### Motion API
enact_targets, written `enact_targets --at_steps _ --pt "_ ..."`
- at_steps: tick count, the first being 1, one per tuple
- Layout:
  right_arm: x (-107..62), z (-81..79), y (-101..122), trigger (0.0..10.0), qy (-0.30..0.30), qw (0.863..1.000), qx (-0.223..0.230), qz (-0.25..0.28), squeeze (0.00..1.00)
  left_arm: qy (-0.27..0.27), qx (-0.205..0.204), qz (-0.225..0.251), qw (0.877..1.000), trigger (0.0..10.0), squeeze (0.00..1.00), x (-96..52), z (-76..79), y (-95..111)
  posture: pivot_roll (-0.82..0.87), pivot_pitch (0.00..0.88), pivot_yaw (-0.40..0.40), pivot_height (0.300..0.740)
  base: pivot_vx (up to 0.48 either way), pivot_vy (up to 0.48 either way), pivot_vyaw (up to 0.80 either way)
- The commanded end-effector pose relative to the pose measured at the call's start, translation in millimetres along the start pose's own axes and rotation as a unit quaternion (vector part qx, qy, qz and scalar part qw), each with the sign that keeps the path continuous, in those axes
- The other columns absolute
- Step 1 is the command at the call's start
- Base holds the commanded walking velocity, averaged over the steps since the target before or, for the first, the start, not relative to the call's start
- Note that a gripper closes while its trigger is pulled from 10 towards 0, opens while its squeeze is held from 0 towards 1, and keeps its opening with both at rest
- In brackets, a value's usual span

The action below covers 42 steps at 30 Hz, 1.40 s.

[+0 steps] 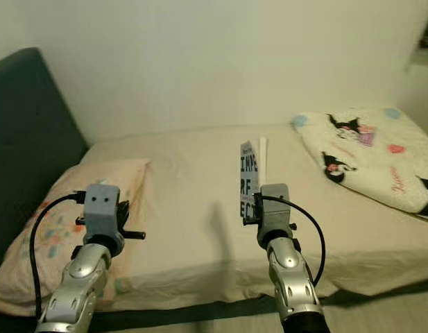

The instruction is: Clean up the room

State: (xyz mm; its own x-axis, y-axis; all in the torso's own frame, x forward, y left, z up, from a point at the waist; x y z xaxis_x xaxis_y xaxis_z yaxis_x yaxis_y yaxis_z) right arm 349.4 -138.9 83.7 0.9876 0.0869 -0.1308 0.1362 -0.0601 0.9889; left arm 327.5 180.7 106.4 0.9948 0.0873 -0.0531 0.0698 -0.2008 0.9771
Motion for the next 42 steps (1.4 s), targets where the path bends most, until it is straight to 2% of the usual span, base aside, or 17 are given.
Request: enact_targets --at_steps 1,7,12,15,17,23,27,36,42 --pt "3.2 -7.2 5.9 10.0 0.012 1.0 -0.007 0.011 0.0 0.009 0.005 -0.036 0.999 10.0 0.0 1.1 -1.8 -13.1 -0.02 0.014 0.013 0.74 0.0 0.0 0.0" --pt "4.2 -5.9 7.9 10.0 0.009 1.0 -0.012 0.013 0.0 0.011 0.014 -0.044 0.999 10.0 0.0 3.0 -0.7 -15.9 -0.04 0.028 0.028 0.74 0.0 0.0 0.0" --pt "4.9 -3.5 9.4 10.0 0.007 1.0 -0.012 0.014 0.0 -0.002 0.019 -0.072 0.997 10.0 0.0 4.0 5.4 -25.3 -0.04 0.029 0.021 0.74 0.0 0.0 0.0" --pt "7.3 -2.8 13.8 10.0 0.006 1.0 -0.011 0.018 0.0 0.019 0.02 -0.091 0.995 10.0 0.0 3.2 1.0 -30.9 -0.06 0.038 0.021 0.74 0.0 0.0 0.0" --pt "8.0 -3.0 15.4 10.0 0.005 1.0 -0.009 0.021 0.0 0.036 0.033 -0.077 0.996 10.0 0.0 3.9 -5.4 -28.5 -0.06 0.041 0.023 0.74 0.0 0.0 0.0" --pt "7.4 -4.3 15.3 10.0 0.005 1.0 -0.009 0.022 0.0 0.048 0.034 -0.047 0.997 10.0 0.0 6.0 -14.0 -18.6 -0.06 0.046 0.023 0.74 0.0 0.0 0.0" --pt "7.4 -3.2 16.1 10.0 0.005 1.0 -0.011 0.023 0.0 0.074 0.013 -0.049 0.996 10.0 0.0 4.8 -22.8 -19.3 -0.06 0.046 0.023 0.74 0.0 0.0 0.0" --pt "8.9 -6.7 18.2 10.0 0.02 0.999 -0.017 0.025 0.0 0.067 -0.01 -0.054 0.996 10.0 0.0 1.2 -20.3 -19.5 -0.05 0.043 0.016 0.74 0.0 0.0 0.0" --pt "10.6 -8.1 19.8 10.0 0.021 0.999 -0.024 0.026 0.0 0.055 -0.021 -0.06 0.996 10.0 0.0 2.3 -15.2 -20.6 -0.05 0.04 0.012 0.74 0.0 0.0 0.72"
Point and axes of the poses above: a point about 5 cm out from each wrist's last joint towards the gripper, its own x axis pointing out of the wrist towards the gripper, its own y axis along the axis of the wrist's last joint, z = x × y, the point moved 4 cm from there along x, pointing out of the wrist towards the gripper, and after that the axes turned 7 degrees about x, right-handed, at the moved point
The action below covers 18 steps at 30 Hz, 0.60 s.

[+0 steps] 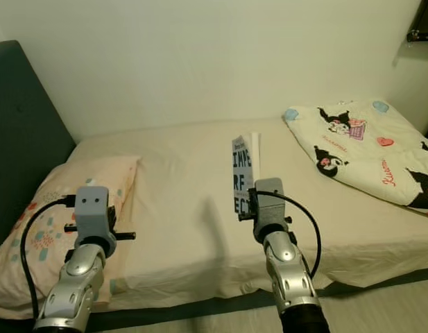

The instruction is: Clean up the room

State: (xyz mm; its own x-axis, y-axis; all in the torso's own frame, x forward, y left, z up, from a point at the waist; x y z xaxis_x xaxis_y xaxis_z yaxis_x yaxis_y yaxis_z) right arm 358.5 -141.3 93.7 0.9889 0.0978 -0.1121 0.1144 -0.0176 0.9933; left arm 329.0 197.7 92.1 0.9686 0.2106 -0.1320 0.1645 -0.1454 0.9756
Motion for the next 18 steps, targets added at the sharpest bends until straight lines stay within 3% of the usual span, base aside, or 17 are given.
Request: enact_targets --at_steps 1,18 --pt "3.6 -10.8 9.8 10.0 0.017 1.0 -0.003 0.018 0.0 -0.001 0.003 -0.01 1.0 10.0 0.0 -0.7 -1.0 -3.4 -0.05 0.04 0.011 0.74 0.0 0.0 0.8" --pt "0.4 -12.9 -0.6 10.0 0.019 1.0 -0.001 0.001 0.0 0.002 0.026 -0.016 1.0 10.0 0.0 -8.4 -6.9 -9.4 -0.02 0.074 0.0 0.74 0.0 0.0 0.8"
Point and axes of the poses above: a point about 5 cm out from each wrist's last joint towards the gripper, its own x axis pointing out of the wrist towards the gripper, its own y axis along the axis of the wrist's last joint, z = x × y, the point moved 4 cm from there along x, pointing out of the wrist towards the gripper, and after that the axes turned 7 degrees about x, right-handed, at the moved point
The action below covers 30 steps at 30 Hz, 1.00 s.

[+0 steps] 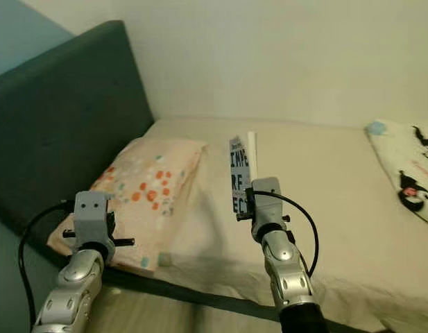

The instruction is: Clean up the room

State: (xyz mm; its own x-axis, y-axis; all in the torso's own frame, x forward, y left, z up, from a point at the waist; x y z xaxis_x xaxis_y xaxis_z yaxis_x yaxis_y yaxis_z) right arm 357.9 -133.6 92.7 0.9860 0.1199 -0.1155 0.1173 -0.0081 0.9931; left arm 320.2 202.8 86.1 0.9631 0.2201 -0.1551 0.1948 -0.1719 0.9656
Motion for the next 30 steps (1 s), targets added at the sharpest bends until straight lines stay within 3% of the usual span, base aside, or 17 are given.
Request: enact_targets --at_steps 1,30 --pt "0.4 -5.2 0.9 10.0 0.009 1.0 0.003 0.003 0.0 -0.004 0.009 -0.003 1.0 10.0 0.0 -2.7 0.1 -1.7 -0.02 0.074 -0.001 0.74 0.0 0.0 0.8" --pt "-1.6 9.1 2.5 10.0 -0.013 1.0 -0.001 0.009 0.0 -0.031 0.035 -0.007 0.999 10.0 0.0 1.7 9.1 1.4 -0.04 0.05 0.025 0.74 0.0 0.0 0.8"
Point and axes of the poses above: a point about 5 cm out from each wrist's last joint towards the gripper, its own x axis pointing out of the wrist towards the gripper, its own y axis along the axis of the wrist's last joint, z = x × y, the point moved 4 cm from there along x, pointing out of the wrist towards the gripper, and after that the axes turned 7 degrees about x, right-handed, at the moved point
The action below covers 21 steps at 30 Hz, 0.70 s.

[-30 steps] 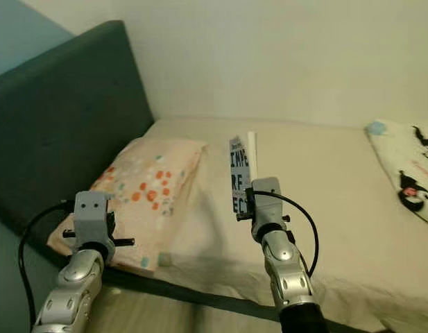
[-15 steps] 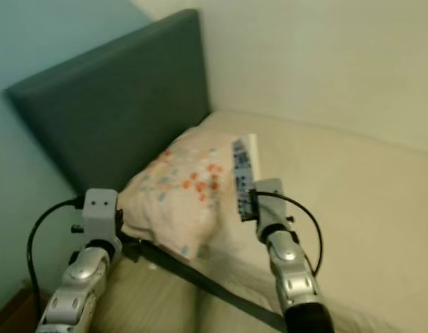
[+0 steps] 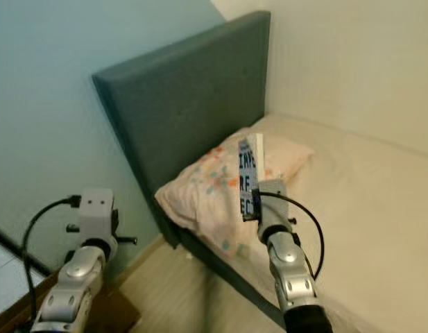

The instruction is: Clean up the room

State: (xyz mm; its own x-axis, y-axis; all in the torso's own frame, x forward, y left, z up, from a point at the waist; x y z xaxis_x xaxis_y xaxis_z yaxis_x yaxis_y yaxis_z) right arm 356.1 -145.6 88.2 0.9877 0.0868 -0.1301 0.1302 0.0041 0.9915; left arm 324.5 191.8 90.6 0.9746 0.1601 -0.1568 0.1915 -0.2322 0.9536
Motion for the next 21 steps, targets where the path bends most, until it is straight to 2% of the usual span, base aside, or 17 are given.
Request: enact_targets --at_steps 1,13,17,21 --pt "0.6 -2.7 6.8 10.0 0.002 1.0 0.005 0.016 0.0 -0.003 0.004 -0.013 1.0 10.0 0.0 0.8 -1.2 -5.7 -0.04 0.048 0.026 0.74 0.0 0.0 0.8" --pt "0.3 -1.8 6.1 10.0 0.0 1.0 0.005 0.015 0.0 -0.01 0.0 -0.018 1.0 10.0 0.0 1.8 1.0 -6.6 -0.04 0.049 0.026 0.74 0.0 0.0 0.75" --pt "0.5 0.4 7.3 10.0 -0.005 1.0 0.02 0.018 0.0 -0.007 -0.01 -0.021 1.0 10.0 0.0 1.9 0.8 -7.5 -0.04 0.049 0.026 0.74 0.0 0.0 0.0" --pt "0.6 0.2 7.5 10.0 -0.003 1.0 0.023 0.018 0.0 -0.004 0.0 -0.019 1.0 10.0 0.0 2.7 -0.6 -6.4 -0.04 0.05 0.026 0.74 0.0 -0.094 0.0"
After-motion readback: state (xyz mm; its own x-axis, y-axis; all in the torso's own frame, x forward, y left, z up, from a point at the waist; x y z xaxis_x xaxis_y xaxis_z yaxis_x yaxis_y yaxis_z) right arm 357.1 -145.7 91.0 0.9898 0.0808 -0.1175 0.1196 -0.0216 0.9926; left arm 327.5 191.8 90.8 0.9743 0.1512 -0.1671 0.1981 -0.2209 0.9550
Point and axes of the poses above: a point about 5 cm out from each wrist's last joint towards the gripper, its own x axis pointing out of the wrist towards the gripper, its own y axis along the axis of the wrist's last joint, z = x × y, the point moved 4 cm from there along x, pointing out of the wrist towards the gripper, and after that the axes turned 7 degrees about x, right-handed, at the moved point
